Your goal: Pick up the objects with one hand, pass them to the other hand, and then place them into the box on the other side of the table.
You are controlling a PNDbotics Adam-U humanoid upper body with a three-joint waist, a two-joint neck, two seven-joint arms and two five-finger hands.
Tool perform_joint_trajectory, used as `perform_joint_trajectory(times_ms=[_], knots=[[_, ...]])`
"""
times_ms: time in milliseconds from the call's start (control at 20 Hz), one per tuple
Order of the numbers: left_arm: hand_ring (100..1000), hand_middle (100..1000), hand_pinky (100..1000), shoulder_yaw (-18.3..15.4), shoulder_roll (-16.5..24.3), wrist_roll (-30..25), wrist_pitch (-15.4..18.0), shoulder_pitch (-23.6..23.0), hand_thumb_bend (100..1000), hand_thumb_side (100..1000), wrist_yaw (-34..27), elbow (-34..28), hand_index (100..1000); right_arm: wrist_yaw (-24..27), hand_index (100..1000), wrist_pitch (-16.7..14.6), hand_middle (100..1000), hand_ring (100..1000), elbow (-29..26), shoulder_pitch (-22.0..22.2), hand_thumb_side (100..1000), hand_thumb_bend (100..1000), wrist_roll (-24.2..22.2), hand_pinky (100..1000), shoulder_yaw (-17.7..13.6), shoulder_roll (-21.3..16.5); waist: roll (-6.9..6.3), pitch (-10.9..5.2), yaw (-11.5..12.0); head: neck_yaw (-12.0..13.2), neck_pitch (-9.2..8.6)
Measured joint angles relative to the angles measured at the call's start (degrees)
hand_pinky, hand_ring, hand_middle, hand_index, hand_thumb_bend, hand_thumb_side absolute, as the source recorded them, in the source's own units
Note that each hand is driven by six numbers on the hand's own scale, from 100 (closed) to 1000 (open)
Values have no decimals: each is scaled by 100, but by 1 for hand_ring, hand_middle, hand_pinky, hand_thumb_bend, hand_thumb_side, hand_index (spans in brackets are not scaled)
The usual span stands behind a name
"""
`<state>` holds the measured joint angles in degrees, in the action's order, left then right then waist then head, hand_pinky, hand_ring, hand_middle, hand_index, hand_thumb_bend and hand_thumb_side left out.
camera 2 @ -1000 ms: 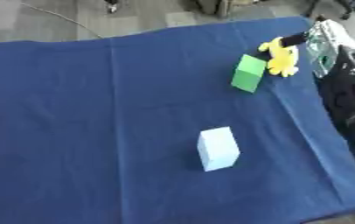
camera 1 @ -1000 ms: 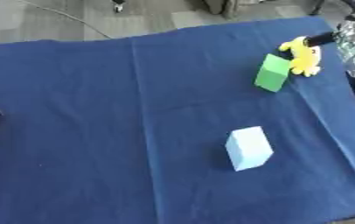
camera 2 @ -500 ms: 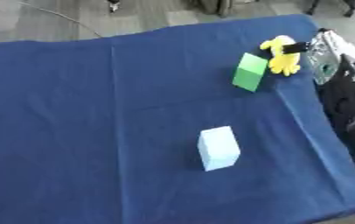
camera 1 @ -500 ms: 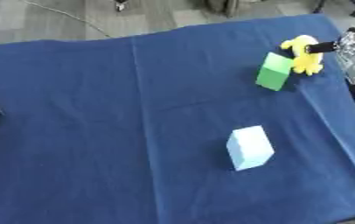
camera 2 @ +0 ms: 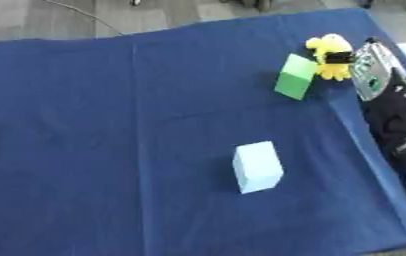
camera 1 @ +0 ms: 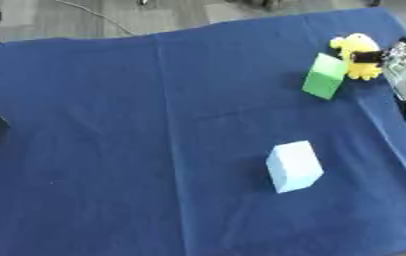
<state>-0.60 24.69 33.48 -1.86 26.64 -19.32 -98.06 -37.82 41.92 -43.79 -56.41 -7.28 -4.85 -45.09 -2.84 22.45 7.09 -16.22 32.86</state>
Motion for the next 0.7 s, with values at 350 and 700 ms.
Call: perform_joint_trajectory(times_ms=[350, 700], knots=[[783, 739, 743, 0, -6, 11, 6, -1, 592, 796, -31, 0, 865, 173, 751, -16, 615, 854, -48, -5, 198, 330, 191, 874, 34, 13, 11, 26, -3, 2, -1], [783, 739, 744, 0, -52, 12, 8, -6, 593, 796, -31, 0, 865, 646, 678, 28, 534, 780, -239, -6, 100, 241, 618, 862, 38, 88, 14, 26, -26, 2, 19]])
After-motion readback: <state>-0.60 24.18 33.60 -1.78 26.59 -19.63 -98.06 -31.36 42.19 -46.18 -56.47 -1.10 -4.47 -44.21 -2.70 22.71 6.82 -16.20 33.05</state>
